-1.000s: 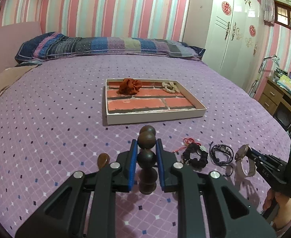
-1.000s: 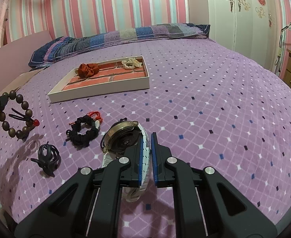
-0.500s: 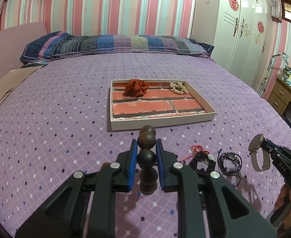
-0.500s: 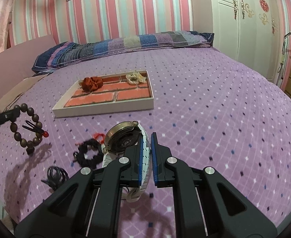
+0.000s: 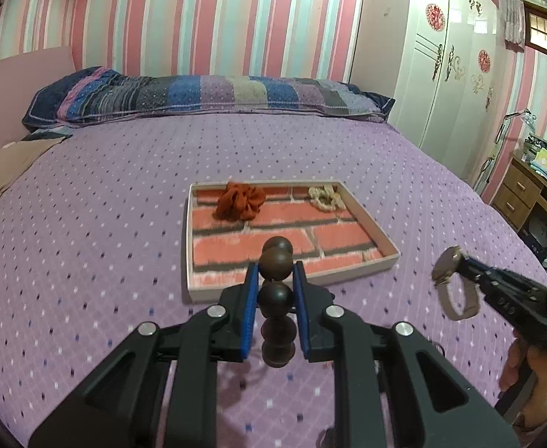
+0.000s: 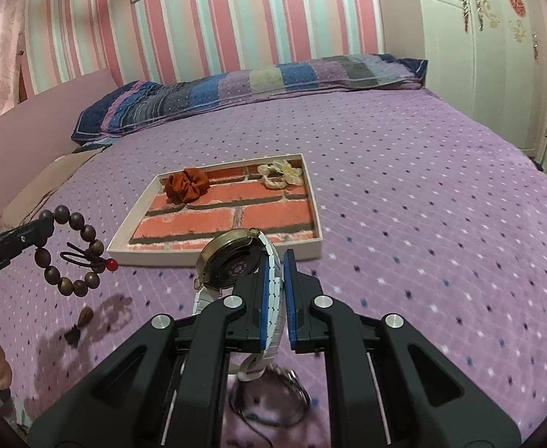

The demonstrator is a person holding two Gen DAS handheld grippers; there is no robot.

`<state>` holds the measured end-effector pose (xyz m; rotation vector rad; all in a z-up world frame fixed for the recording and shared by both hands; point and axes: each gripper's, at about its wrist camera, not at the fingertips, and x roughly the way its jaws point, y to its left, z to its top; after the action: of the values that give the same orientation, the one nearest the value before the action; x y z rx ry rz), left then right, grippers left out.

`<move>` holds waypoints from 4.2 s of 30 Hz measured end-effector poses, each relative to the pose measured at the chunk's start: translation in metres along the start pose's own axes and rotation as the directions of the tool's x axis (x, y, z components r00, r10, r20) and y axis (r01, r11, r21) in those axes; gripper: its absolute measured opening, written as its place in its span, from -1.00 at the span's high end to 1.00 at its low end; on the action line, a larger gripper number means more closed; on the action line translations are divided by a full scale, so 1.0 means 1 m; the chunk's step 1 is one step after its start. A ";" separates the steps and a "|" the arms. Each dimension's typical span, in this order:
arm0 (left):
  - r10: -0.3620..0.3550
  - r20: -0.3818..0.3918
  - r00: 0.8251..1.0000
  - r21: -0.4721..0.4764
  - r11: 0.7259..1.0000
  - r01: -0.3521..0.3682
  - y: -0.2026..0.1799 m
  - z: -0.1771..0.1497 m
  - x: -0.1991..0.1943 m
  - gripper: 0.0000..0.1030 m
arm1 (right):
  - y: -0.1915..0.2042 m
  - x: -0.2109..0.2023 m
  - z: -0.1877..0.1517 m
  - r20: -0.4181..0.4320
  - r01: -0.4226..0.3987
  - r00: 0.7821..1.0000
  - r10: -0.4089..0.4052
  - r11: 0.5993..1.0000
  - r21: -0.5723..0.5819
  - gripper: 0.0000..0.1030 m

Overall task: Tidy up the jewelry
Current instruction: 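Lift the bracelet and watch and carry them over the tray, then lower the bracelet and watch into the tray and open both tools, then move both tools back toward the remaining jewelry on the bed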

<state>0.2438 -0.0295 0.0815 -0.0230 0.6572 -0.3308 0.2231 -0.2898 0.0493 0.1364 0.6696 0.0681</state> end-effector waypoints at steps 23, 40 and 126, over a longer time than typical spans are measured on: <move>0.003 -0.084 0.996 -0.025 1.000 -0.005 0.044 0.076 0.158 0.62 | 0.039 0.208 0.102 -0.163 0.021 0.986 -0.025 0.999 -0.028 0.84; 0.064 -0.182 0.981 -0.029 0.997 -0.070 0.078 0.073 0.228 0.62 | 0.034 0.274 0.091 -0.260 0.083 0.960 -0.101 0.993 -0.080 0.84; 0.201 -0.051 0.978 -0.039 0.978 -0.203 0.024 -0.127 -0.015 -0.59 | -0.014 -0.015 -0.103 -0.072 0.177 0.980 -0.185 0.980 -0.095 -0.60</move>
<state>0.1628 0.0086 -0.0133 0.0095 0.7068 -0.1212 0.1480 -0.2949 -0.0236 -0.0125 0.7559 -0.0725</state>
